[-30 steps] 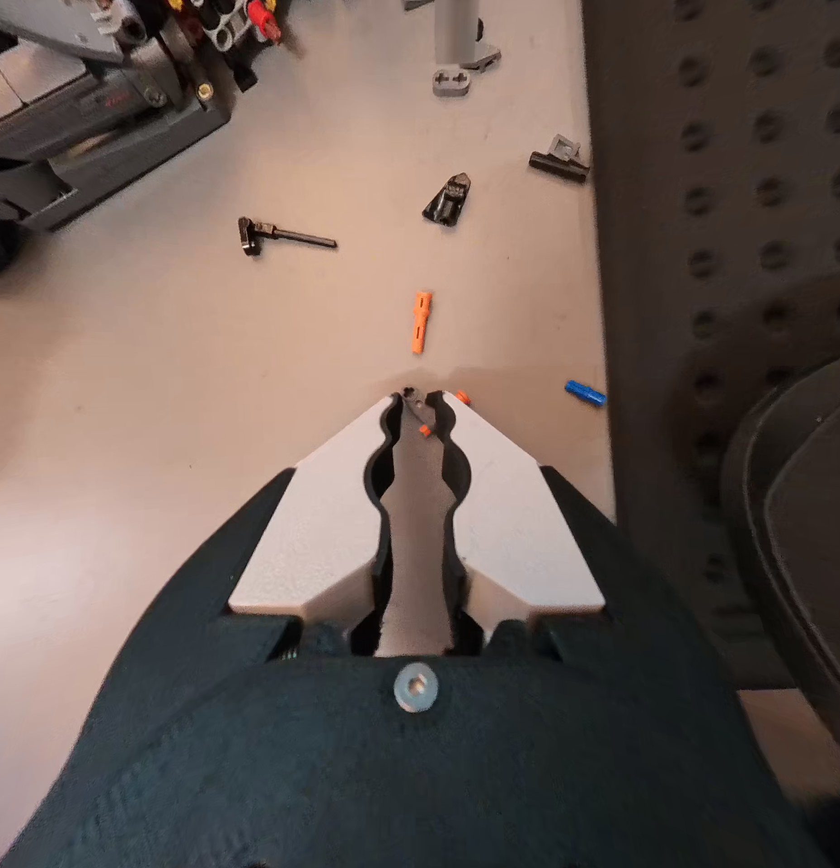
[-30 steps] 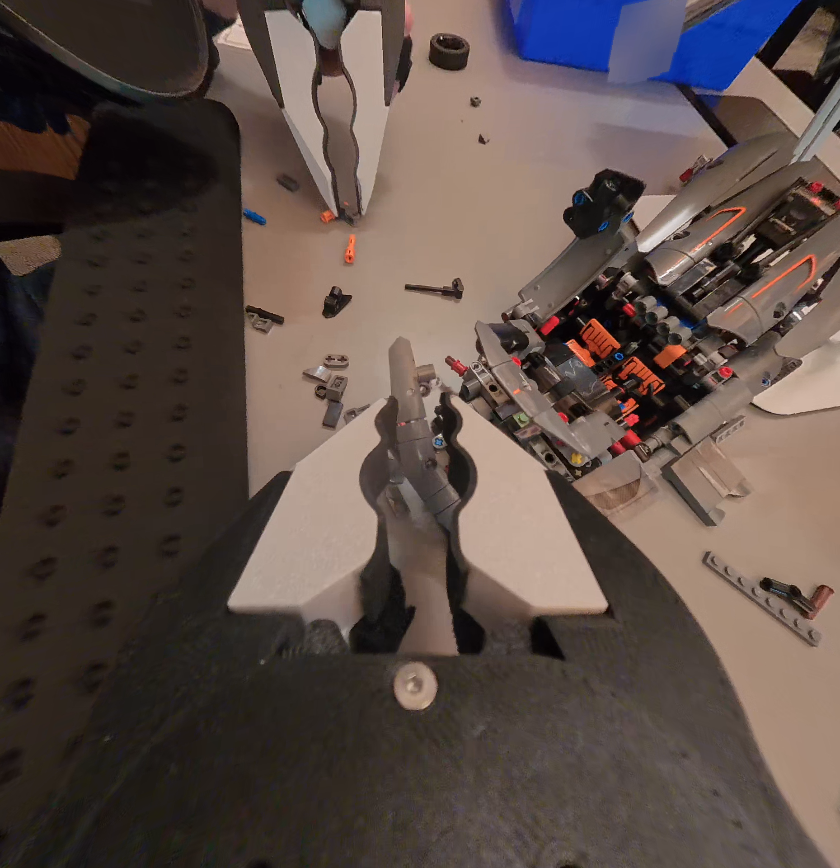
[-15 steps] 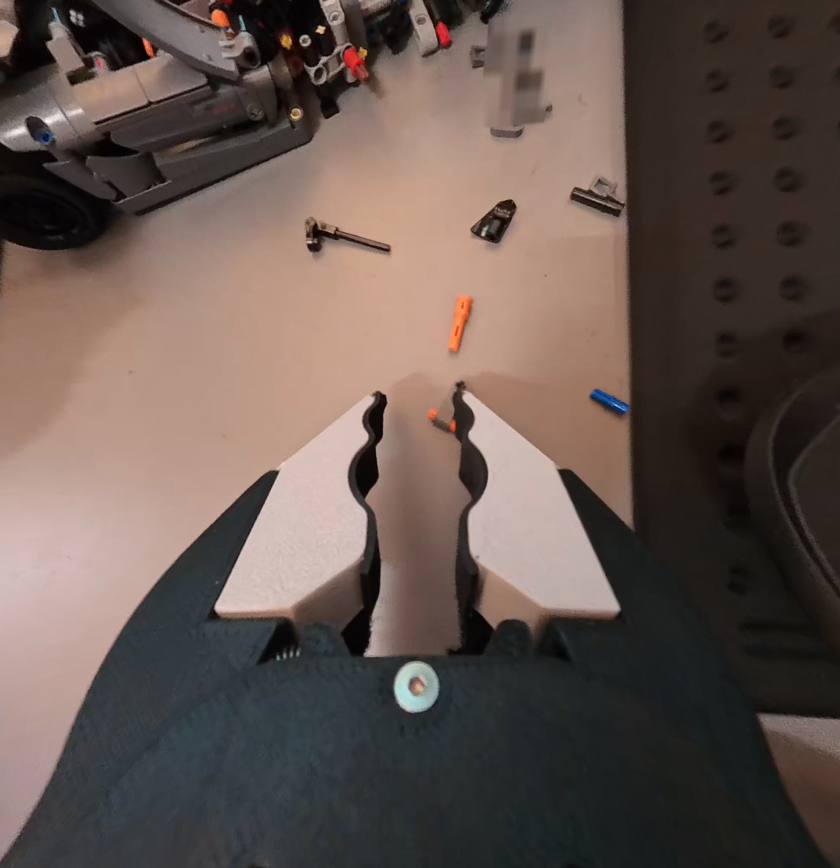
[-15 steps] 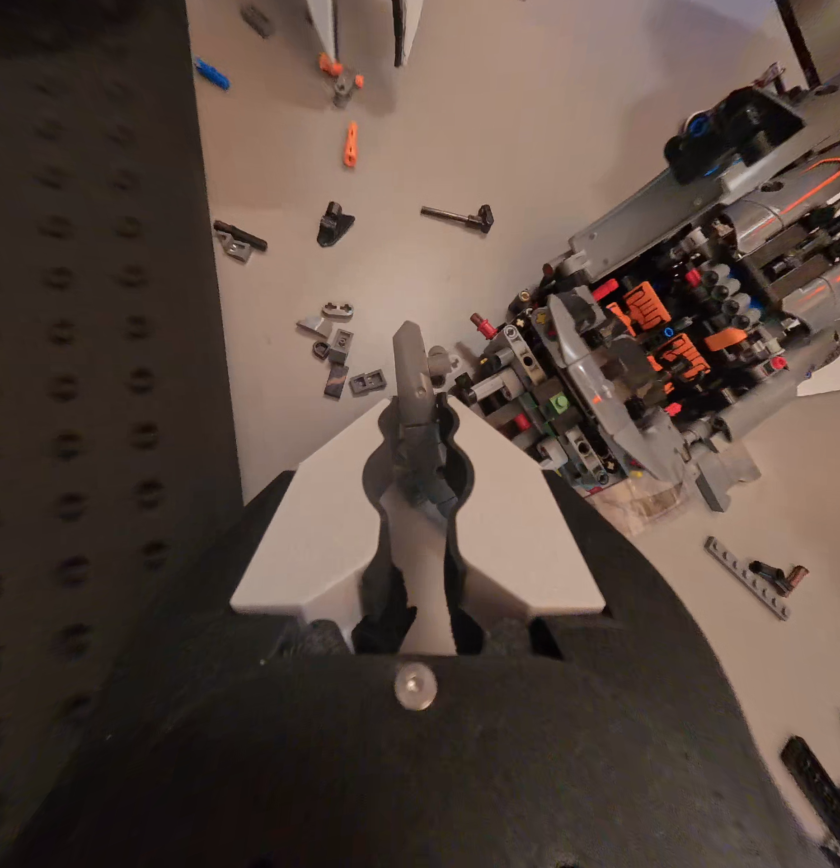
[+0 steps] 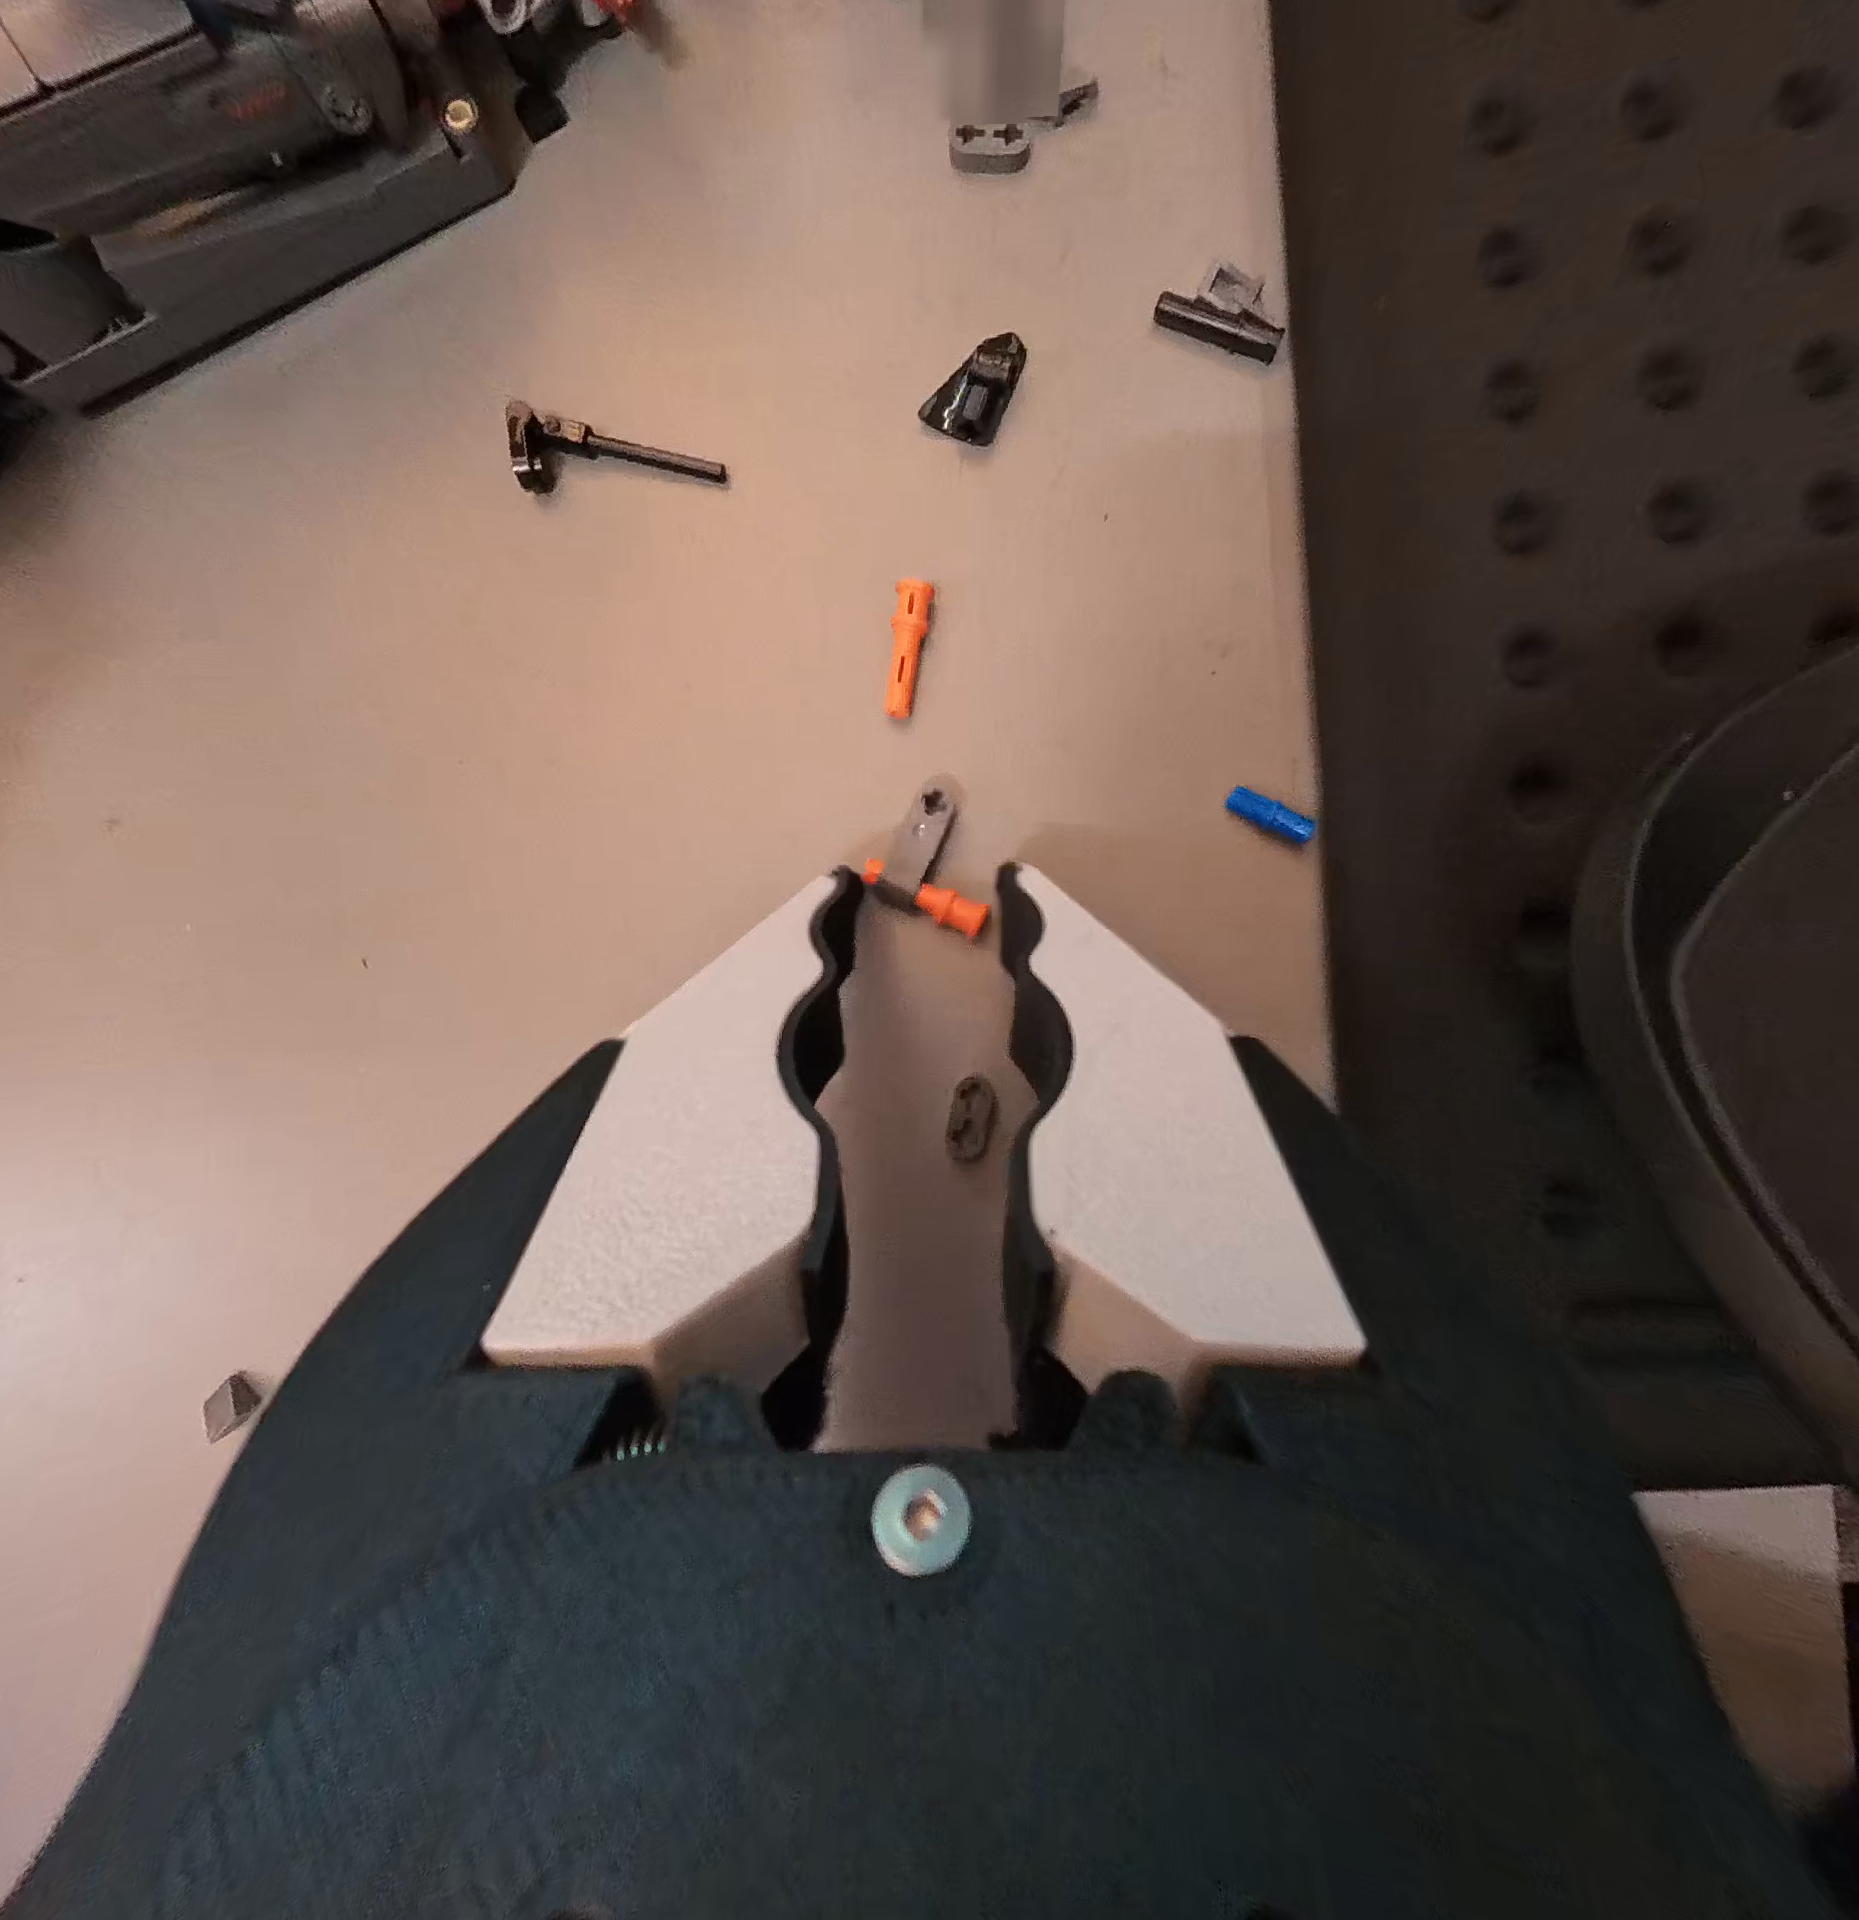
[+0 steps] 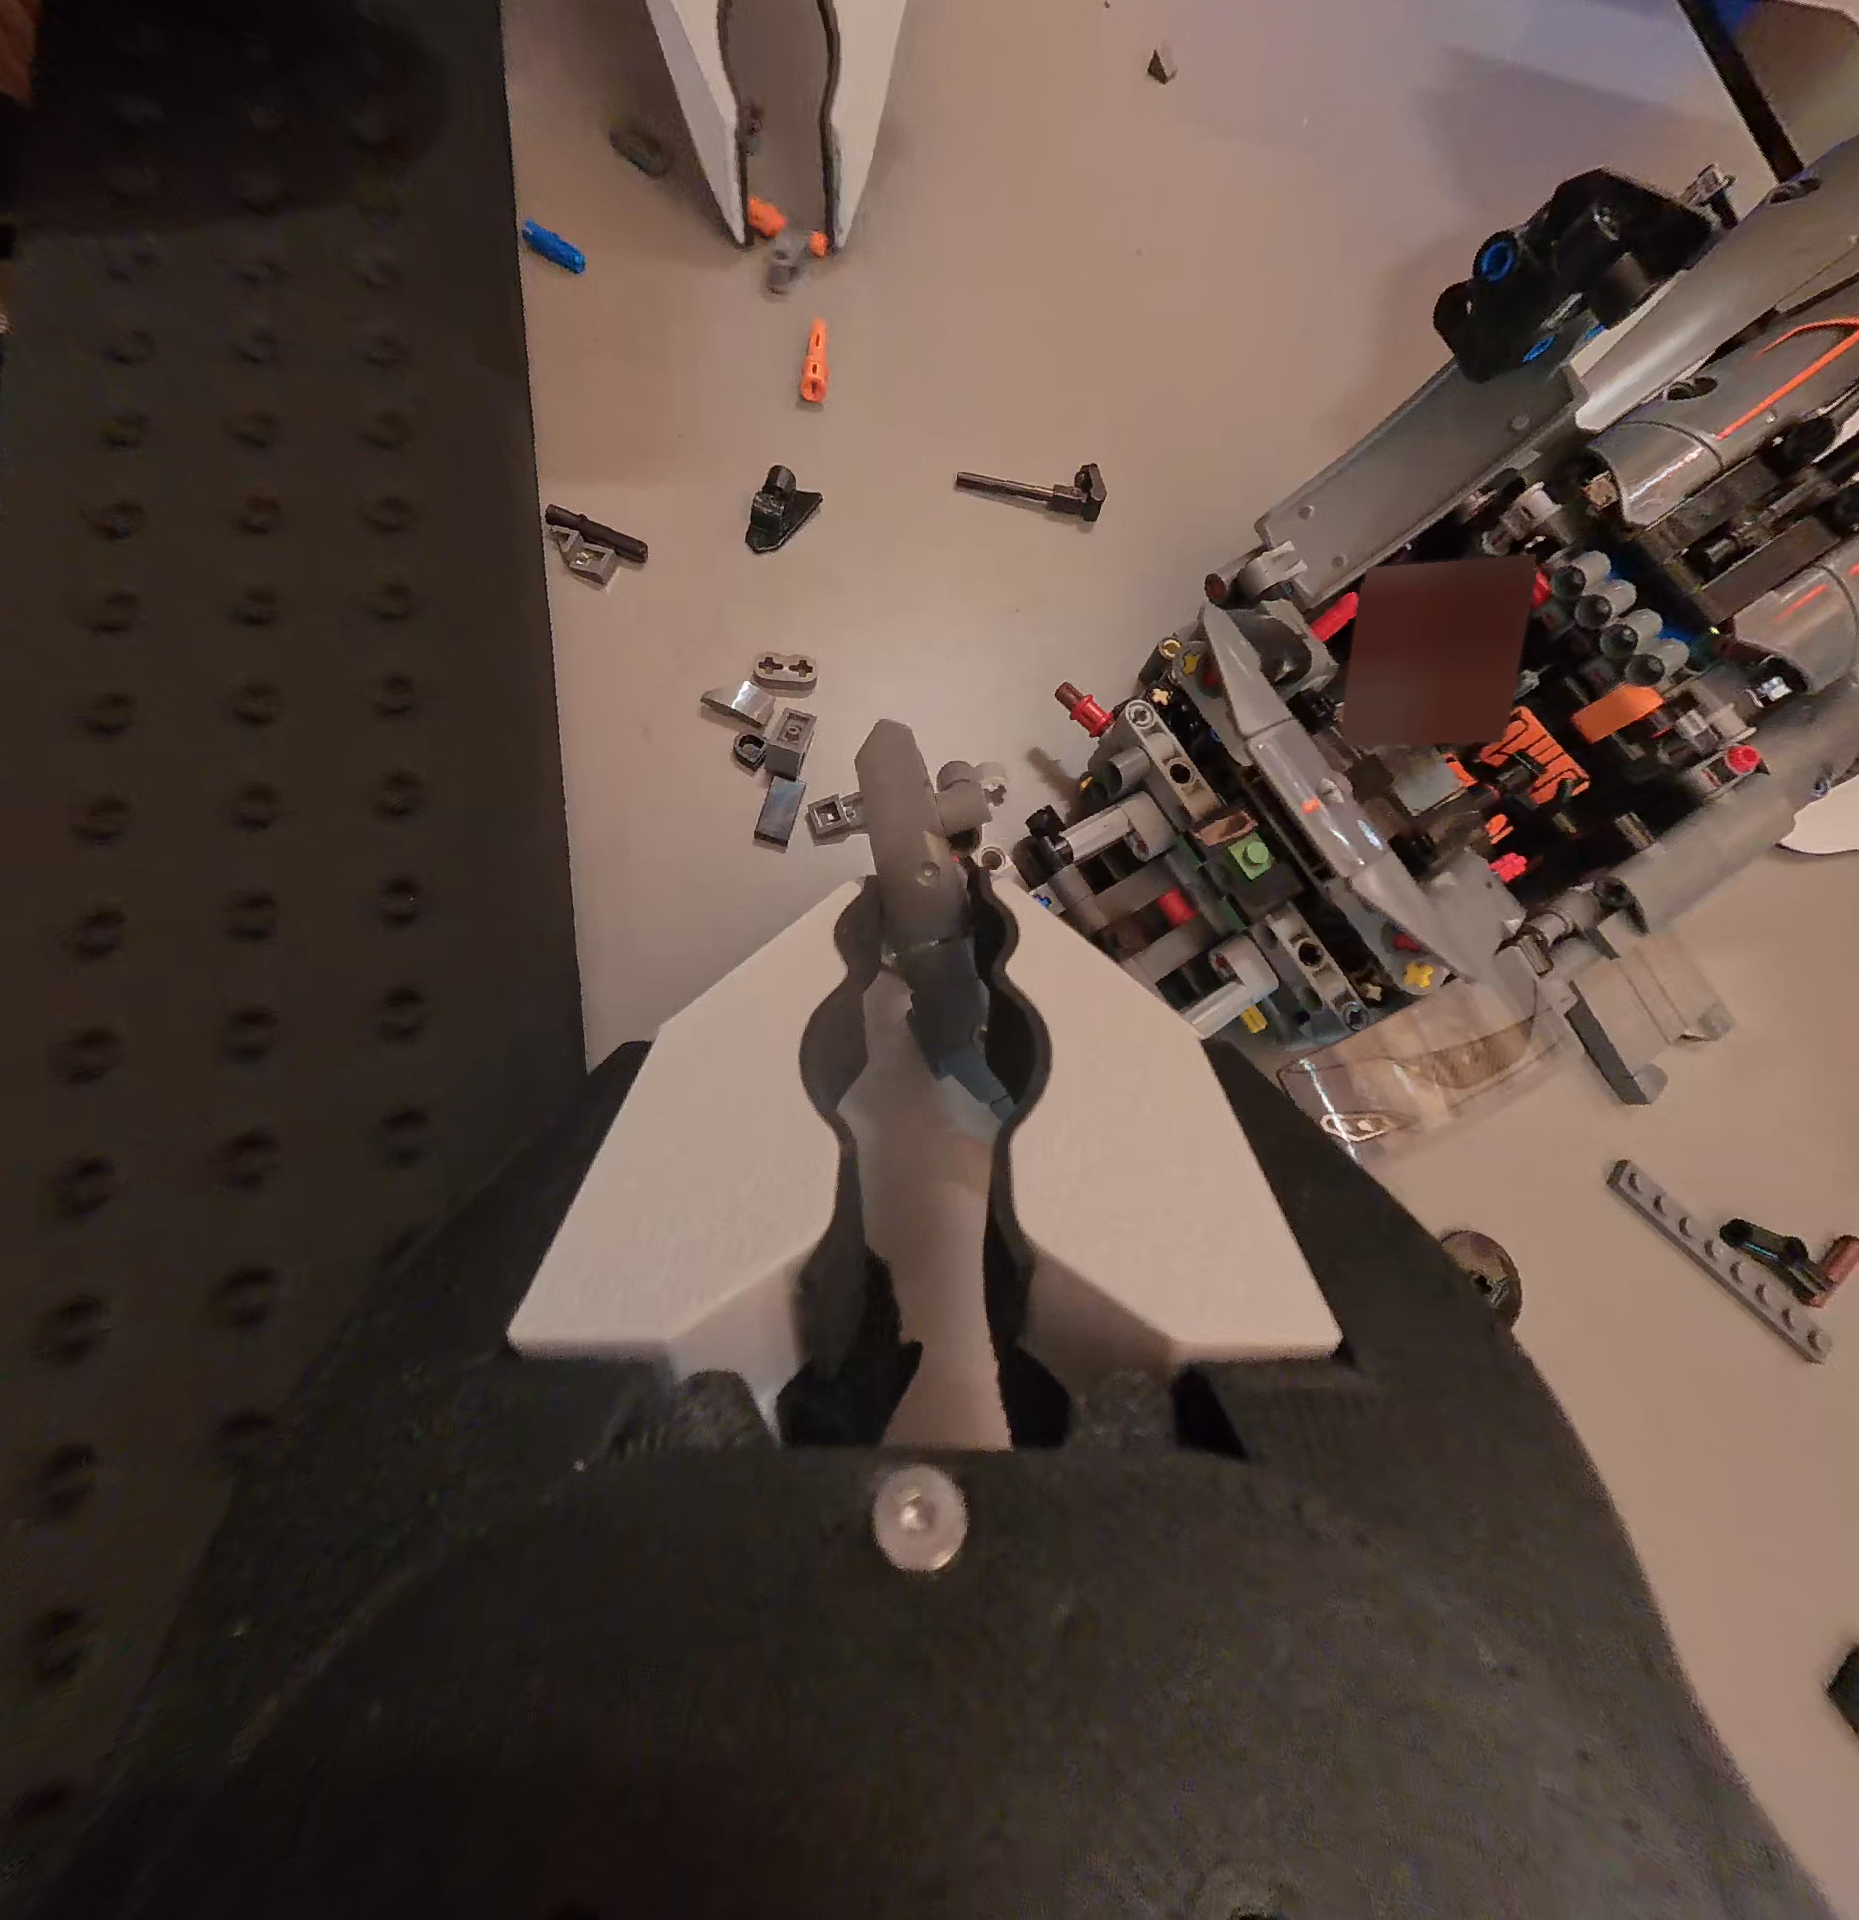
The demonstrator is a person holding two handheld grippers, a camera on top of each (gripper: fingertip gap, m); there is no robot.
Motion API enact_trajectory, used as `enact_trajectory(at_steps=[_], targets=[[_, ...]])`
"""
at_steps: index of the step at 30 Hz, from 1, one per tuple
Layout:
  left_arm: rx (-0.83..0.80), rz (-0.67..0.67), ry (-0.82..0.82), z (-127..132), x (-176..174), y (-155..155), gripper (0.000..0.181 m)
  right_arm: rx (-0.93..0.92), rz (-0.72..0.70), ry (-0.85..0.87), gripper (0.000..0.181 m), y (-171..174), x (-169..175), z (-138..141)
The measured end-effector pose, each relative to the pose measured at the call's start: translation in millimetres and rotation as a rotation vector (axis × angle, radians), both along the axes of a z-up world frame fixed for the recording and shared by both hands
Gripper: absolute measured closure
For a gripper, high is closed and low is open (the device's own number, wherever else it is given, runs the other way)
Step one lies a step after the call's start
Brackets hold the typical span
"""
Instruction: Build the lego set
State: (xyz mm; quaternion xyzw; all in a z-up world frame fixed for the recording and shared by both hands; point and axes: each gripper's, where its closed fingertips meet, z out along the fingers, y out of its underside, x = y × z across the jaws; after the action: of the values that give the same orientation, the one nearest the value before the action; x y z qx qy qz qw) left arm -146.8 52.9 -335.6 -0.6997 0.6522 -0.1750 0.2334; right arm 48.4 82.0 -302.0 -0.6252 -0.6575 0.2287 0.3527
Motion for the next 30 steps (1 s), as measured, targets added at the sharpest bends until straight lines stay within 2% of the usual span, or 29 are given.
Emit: enact_trajectory(at_steps=[1, 7, 15, 20, 24, 28, 30], targets=[[0.010, -0.004, 0.003, 0, 0, 0, 0.166, 0.000, 0.000, 0.002, 0.167, 0, 0, 0], [0.067, 0.002, 0.017, 0, -1, 7, 0.172, 0.012, -0.004, 0.050, 0.167, 0, 0, 11], [0.132, 0.018, -0.057, 15, 8, 16, 0.172, 0.082, -0.003, 0.107, 0.163, -12, -14, 41], [0.357, 0.007, -0.178, 55, 35, 26, 0.172, -0.006, -0.080, 0.148, 0.163, -22, -56, 50], [0.636, -0.024, -0.201, 88, 61, 30, 0.172, -0.253, -0.148, 0.309, 0.158, -26, -95, 62], [0.847, -0.077, -0.200, 104, 86, 29, 0.172, -0.393, -0.210, 0.384, 0.154, -15, -109, 64], [0.883, -0.106, -0.201, 105, 95, 27, 0.173, -0.417, -0.234, 0.410, 0.154, -10, -109, 66]])
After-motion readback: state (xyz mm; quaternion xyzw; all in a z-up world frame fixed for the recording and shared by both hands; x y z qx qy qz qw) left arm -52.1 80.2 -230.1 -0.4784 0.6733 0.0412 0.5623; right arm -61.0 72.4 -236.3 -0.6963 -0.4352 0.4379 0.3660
